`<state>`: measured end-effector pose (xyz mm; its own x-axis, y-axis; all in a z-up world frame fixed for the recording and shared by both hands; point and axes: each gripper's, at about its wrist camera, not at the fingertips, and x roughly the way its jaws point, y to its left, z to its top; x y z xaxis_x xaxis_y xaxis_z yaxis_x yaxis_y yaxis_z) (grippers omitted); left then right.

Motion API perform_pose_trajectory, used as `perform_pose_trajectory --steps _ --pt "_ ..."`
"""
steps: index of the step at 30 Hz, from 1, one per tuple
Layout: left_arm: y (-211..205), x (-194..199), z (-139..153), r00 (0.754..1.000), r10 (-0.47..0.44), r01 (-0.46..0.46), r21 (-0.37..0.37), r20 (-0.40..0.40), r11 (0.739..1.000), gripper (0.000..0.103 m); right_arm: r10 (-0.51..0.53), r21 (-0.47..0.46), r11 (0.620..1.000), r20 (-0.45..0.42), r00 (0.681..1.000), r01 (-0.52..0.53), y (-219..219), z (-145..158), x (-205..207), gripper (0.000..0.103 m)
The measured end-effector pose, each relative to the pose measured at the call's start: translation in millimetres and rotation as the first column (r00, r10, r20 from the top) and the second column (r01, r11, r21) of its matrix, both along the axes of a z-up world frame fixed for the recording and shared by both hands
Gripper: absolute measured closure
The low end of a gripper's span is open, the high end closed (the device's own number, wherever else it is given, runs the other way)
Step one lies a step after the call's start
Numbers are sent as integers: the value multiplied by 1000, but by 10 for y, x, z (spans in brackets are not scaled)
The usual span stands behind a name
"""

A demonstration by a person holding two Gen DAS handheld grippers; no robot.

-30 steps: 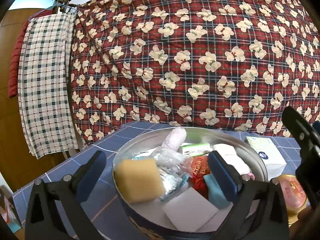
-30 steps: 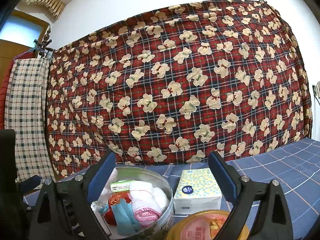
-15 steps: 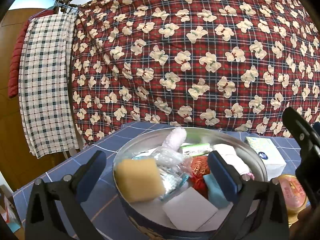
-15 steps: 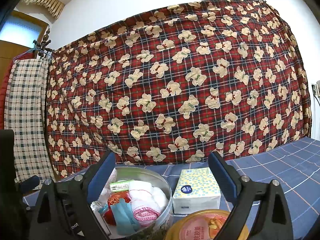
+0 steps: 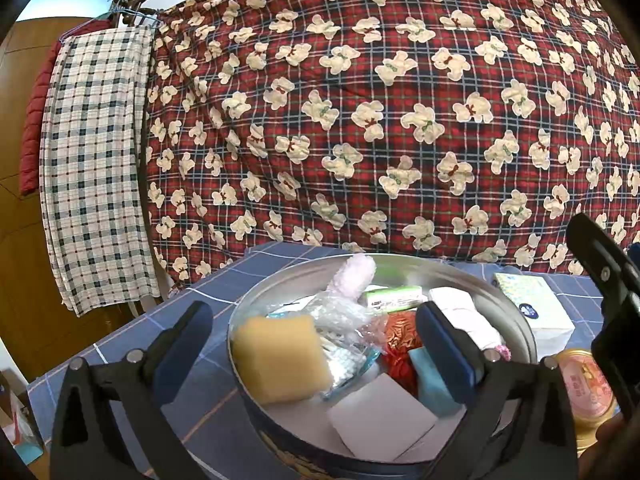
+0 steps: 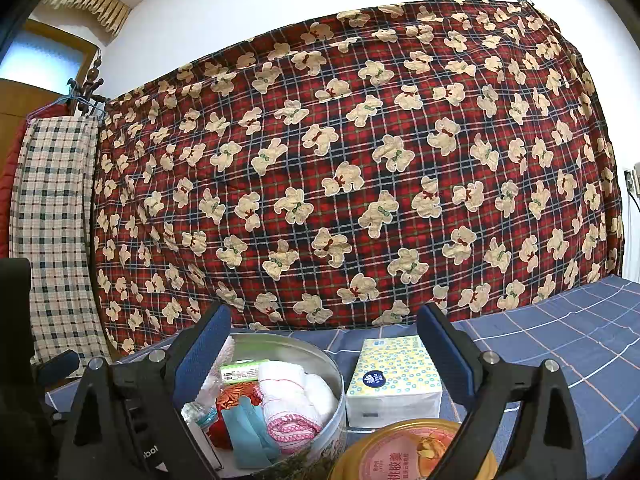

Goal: Organize soft objects

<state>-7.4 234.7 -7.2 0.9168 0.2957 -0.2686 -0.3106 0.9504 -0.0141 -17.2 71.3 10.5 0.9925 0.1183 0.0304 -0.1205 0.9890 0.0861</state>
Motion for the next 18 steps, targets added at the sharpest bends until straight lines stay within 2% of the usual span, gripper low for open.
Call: perform_pose_trajectory --steps 18 --pt "-18 3 -7 1000 -8 8 5 -8 1000 0 2 0 1000 -2 1000 -2 -2 3 -1 7"
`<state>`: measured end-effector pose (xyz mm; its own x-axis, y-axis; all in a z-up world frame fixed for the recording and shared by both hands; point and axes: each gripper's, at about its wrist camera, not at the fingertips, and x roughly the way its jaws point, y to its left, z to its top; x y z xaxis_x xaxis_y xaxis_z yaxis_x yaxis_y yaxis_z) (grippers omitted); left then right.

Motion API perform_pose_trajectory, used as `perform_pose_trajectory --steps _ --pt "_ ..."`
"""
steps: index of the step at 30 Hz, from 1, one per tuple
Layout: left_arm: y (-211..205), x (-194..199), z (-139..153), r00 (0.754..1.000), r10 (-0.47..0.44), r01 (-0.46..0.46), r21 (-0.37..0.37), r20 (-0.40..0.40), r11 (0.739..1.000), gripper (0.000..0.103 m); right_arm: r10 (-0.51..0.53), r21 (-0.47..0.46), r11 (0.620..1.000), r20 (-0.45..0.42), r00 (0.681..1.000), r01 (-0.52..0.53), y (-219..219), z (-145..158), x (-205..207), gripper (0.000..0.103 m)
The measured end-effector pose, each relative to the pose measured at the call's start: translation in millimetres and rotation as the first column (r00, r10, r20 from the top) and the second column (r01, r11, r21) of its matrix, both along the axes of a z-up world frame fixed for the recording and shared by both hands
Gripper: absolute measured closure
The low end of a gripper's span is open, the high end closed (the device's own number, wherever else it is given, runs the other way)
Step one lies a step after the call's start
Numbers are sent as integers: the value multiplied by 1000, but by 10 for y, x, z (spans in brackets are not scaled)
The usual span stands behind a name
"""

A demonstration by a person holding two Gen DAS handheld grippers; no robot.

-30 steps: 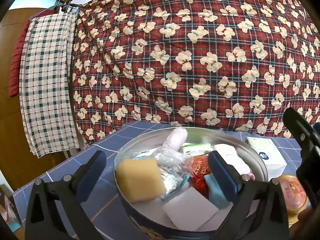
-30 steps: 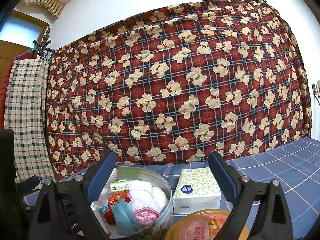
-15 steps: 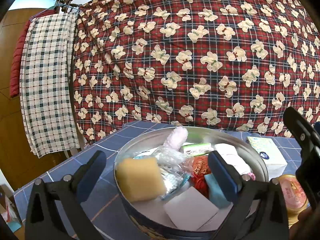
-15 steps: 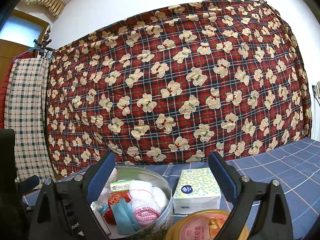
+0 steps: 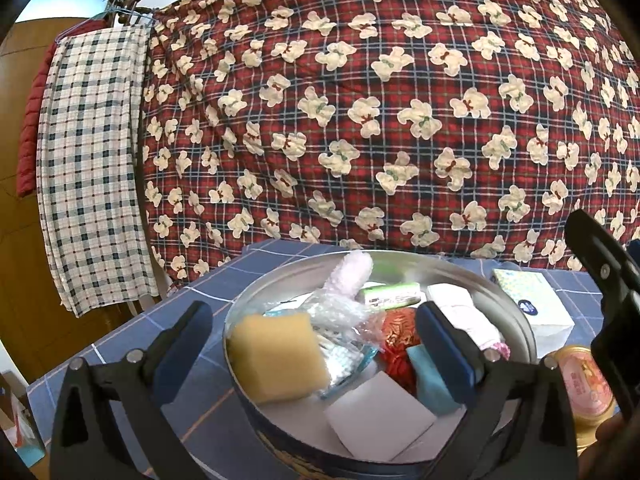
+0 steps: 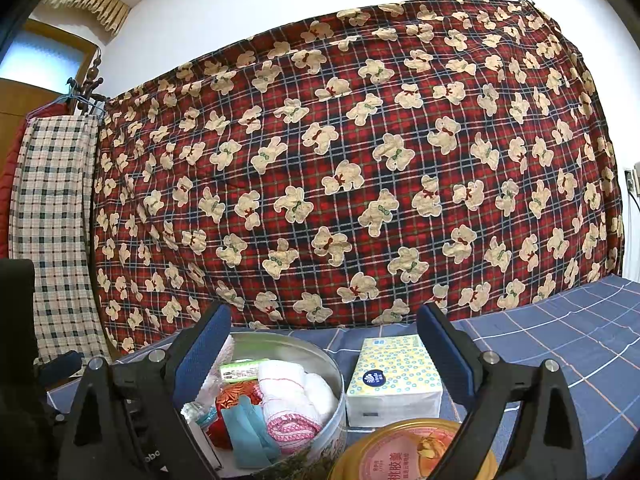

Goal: Organize soft objects

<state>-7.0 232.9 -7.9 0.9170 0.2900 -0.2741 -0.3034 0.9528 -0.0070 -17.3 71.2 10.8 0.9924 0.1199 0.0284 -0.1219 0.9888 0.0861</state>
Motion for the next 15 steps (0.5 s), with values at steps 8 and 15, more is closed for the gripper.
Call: perform_pose_trajectory --steps 8,15 --pt "19 9 -16 1000 -1 1 -23 -7 1000 0 0 0 1000 -3 1000 0 -3 -7 3 7" --pt "8 43 -6 1000 -7 7 -12 -19 1000 0 -2 0 1000 -2 1000 2 1 -4 4 7"
